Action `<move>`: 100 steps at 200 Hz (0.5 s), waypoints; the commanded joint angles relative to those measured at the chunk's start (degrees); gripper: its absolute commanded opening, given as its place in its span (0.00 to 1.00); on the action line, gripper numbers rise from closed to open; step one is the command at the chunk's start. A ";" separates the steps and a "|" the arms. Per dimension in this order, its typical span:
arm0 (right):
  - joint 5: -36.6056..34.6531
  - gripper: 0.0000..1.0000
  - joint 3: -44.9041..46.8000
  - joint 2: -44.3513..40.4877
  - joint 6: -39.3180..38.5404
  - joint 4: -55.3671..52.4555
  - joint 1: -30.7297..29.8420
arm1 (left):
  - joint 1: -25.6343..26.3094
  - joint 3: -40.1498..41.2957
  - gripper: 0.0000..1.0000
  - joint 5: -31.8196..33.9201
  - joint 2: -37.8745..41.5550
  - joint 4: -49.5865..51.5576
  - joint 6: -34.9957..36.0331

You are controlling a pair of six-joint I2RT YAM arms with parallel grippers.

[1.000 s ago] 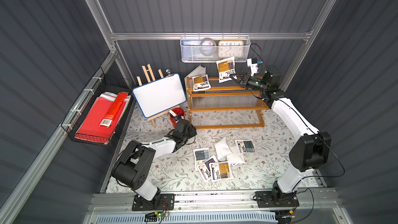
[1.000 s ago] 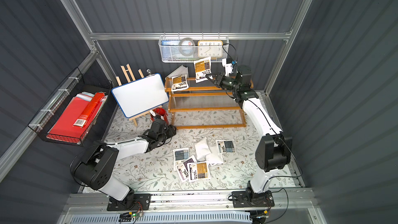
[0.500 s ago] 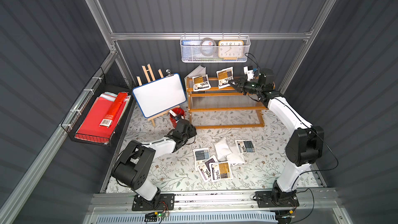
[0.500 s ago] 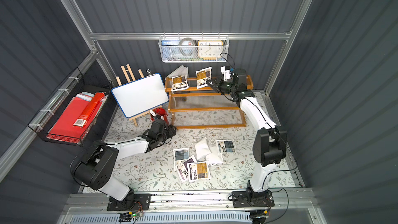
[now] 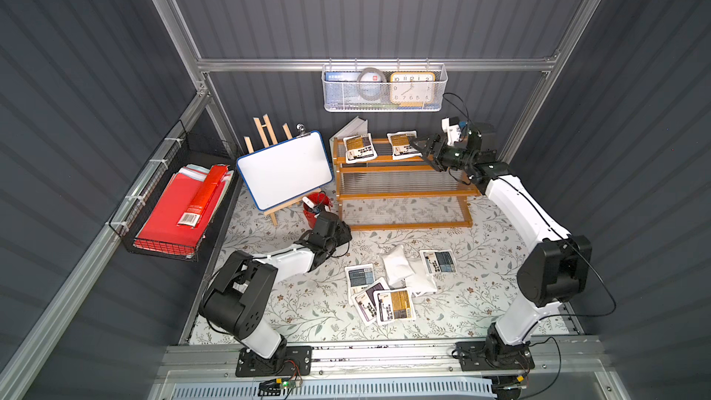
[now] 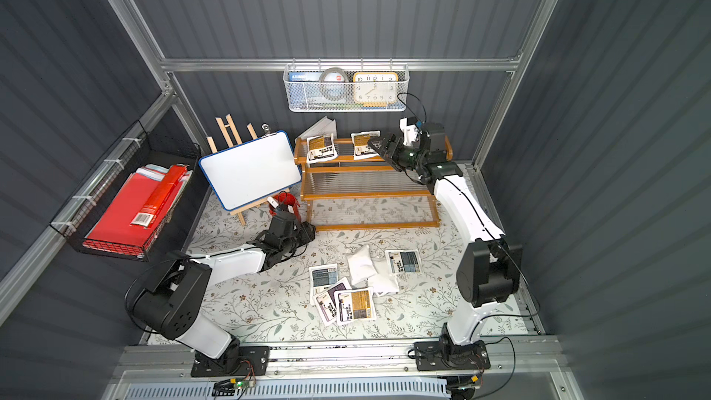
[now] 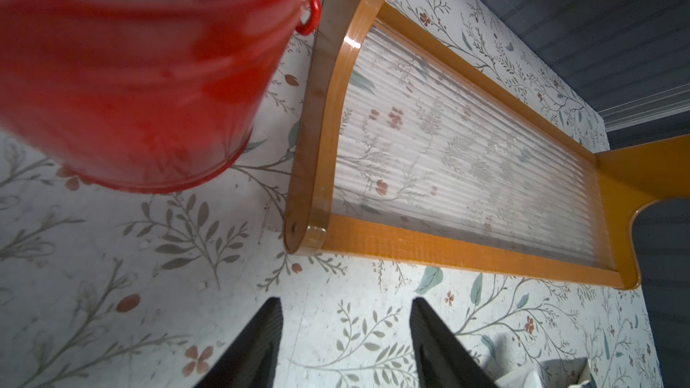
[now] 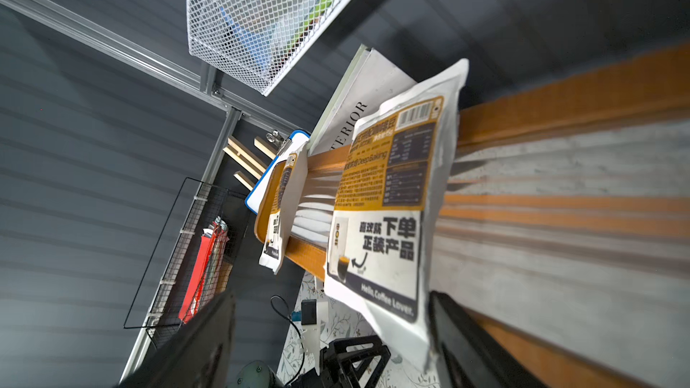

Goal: Place the bagged coffee beans on the shelf by color
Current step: Place the bagged coffee beans on the shelf.

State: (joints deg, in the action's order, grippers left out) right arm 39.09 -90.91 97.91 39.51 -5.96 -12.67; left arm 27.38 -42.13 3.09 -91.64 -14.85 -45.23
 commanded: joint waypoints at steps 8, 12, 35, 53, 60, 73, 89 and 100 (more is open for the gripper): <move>-4.01 0.87 8.50 -2.95 -2.29 -6.00 0.19 | -0.04 -1.22 0.59 -0.10 -0.74 0.04 1.46; -4.43 0.87 9.48 -3.70 -2.47 -6.35 0.21 | -0.04 -1.28 0.59 -0.10 -0.74 0.08 1.53; -11.39 0.87 18.00 -10.67 -4.03 -5.18 -0.67 | -0.04 -1.31 0.59 -0.10 -1.08 0.09 1.32; -21.36 0.86 26.18 -17.20 -7.42 -4.98 -2.80 | 0.05 -1.60 0.59 -0.06 -1.46 0.28 1.22; -25.65 0.86 29.20 -19.34 -8.89 -5.45 -4.04 | 0.11 -1.75 0.59 -0.02 -1.58 0.31 1.26; -29.04 0.84 34.74 -21.99 -12.07 -5.43 -6.71 | 0.47 -2.52 0.59 -0.02 -2.15 0.94 1.67; -27.72 0.80 39.51 -22.42 -17.85 -6.94 -10.25 | 2.27 -4.94 0.59 0.30 -3.98 3.12 3.53; -25.77 0.73 39.98 -20.69 -22.74 -11.10 -13.47 | 4.58 -7.40 0.59 1.21 -6.00 5.48 5.53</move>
State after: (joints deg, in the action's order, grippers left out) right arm 15.94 -53.56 75.53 28.34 -11.75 -21.10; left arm 28.27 -44.36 3.18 -94.24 -13.85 -44.14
